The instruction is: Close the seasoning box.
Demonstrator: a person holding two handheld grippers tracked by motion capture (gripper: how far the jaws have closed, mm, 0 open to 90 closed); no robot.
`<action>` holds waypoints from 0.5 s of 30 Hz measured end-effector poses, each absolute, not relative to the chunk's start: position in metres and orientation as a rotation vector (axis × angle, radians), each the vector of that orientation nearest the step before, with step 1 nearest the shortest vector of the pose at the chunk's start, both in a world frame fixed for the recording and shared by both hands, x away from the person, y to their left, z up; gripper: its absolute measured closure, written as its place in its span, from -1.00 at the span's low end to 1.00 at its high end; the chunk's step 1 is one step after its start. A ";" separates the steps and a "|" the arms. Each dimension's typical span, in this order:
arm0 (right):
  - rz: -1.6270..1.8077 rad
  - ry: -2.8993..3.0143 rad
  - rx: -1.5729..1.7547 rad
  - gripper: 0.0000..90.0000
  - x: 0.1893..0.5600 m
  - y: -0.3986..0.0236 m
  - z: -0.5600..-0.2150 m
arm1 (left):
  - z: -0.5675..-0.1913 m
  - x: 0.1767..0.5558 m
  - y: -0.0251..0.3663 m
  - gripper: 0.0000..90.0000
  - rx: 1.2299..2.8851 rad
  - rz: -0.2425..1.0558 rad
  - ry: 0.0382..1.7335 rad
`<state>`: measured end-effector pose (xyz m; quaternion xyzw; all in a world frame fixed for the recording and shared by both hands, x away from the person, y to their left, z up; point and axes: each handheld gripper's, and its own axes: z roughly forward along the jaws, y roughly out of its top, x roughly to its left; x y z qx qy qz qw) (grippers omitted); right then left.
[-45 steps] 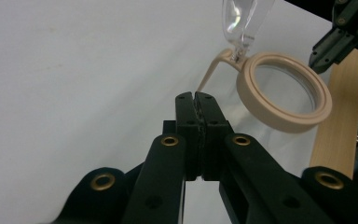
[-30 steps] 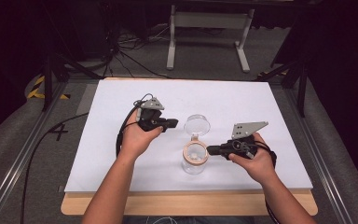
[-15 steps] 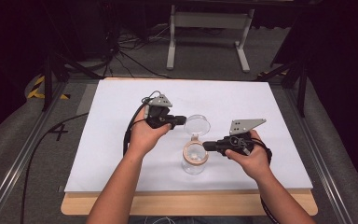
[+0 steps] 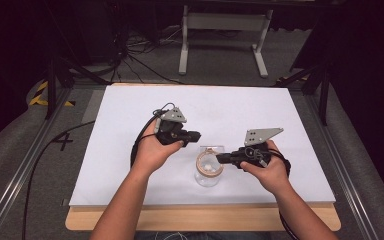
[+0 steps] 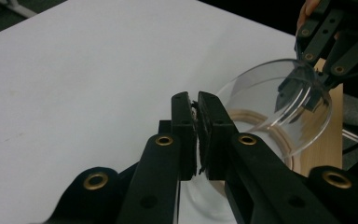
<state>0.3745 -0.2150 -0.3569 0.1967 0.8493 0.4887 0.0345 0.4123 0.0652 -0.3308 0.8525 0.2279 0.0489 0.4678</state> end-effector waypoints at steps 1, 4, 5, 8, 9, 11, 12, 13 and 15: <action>1.500 2.613 0.605 1.00 0.374 -0.215 -0.357 | -0.330 0.410 0.067 0.89 2.095 0.124 0.565; 1.498 2.615 0.599 1.00 0.373 -0.215 -0.356 | -0.330 0.406 0.072 0.88 2.095 0.118 0.569; 1.497 2.615 0.600 1.00 0.373 -0.215 -0.355 | -0.330 0.404 0.074 0.88 2.098 0.115 0.574; 1.491 2.622 0.594 1.00 0.371 -0.215 -0.354 | -0.330 0.398 0.081 0.88 2.107 0.106 0.574; 1.491 2.626 0.588 1.00 0.371 -0.215 -0.353 | -0.330 0.395 0.085 0.88 2.118 0.102 0.573; 1.479 2.639 0.584 1.00 0.369 -0.215 -0.352 | -0.331 0.389 0.092 0.87 2.142 0.097 0.582; 1.474 2.647 0.580 1.00 0.369 -0.215 -0.351 | -0.332 0.387 0.095 0.85 2.162 0.100 0.593; 1.468 2.649 0.570 1.00 0.368 -0.215 -0.351 | -0.332 0.387 0.095 0.84 2.162 0.100 0.593; 1.441 2.654 0.568 1.00 0.367 -0.215 -0.350 | -0.334 0.381 0.105 0.84 2.228 0.104 0.617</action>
